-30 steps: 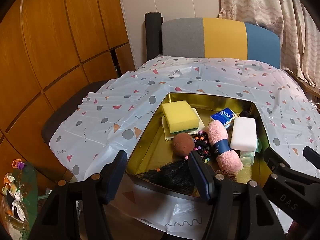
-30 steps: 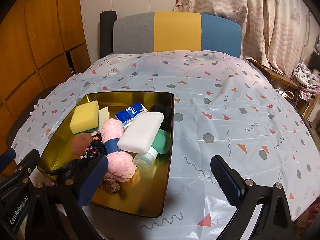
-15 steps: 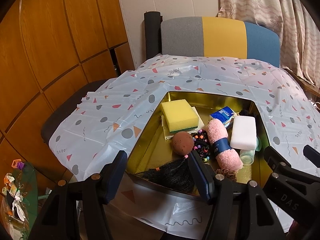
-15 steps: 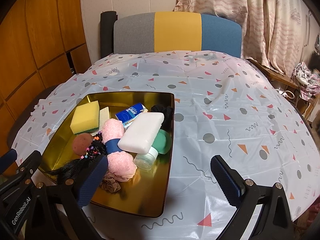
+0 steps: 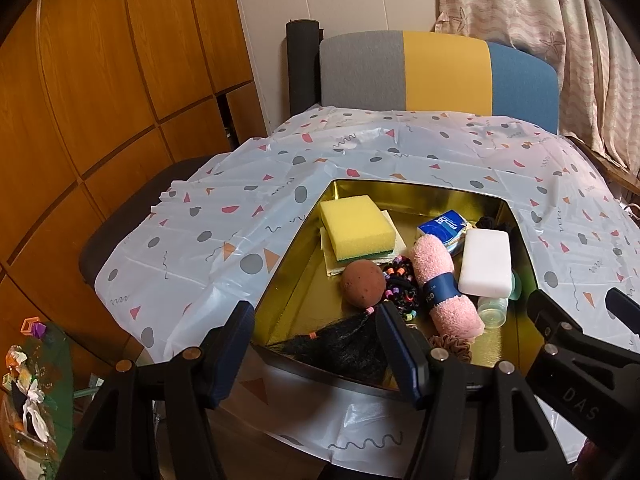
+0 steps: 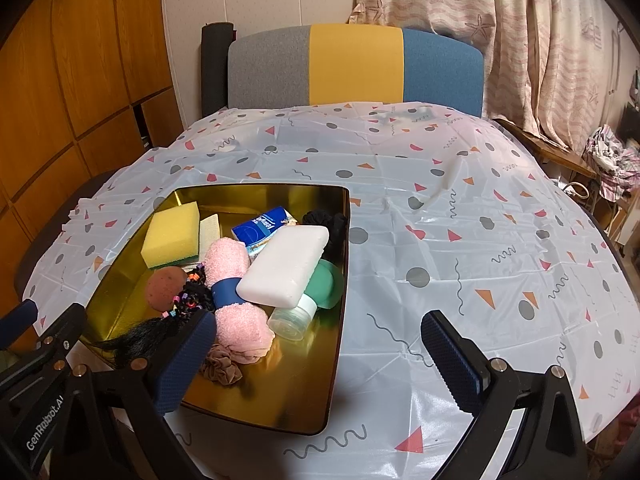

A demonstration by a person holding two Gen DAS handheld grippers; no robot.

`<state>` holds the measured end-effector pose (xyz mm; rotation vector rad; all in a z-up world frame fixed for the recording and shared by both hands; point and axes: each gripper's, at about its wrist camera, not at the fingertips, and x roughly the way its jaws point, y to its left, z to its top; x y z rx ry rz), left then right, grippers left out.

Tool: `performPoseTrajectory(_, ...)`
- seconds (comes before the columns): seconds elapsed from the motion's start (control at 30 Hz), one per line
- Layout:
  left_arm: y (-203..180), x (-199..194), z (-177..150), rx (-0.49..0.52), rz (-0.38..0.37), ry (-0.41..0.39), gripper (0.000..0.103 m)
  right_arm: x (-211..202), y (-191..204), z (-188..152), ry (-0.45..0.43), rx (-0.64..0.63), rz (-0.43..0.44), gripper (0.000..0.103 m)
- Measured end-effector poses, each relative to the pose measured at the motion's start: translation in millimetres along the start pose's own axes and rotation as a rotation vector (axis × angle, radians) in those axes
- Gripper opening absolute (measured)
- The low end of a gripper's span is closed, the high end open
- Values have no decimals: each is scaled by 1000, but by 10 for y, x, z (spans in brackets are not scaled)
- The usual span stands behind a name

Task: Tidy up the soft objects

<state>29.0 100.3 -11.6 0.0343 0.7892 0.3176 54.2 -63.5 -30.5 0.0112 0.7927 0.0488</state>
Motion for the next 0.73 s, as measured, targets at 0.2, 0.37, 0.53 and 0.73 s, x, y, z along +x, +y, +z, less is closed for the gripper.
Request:
performPoseTrajectory(0.2, -20, 20, 2, 7, -14, 24, 64, -7, 1, 1, 1, -2, 4, 103)
performPoseTrajectory(0.37, -52, 51, -13, 19, -29, 42, 64, -4, 3, 0, 0, -2, 2, 103)
performPoseTrajectory(0.53, -67, 28, -17, 26, 7, 15, 64, -8, 13, 1, -2, -3, 2, 103)
performPoseTrajectory(0.73, -36, -36, -6, 26, 70, -44, 64, -9, 12, 6, 0, -2, 5, 103)
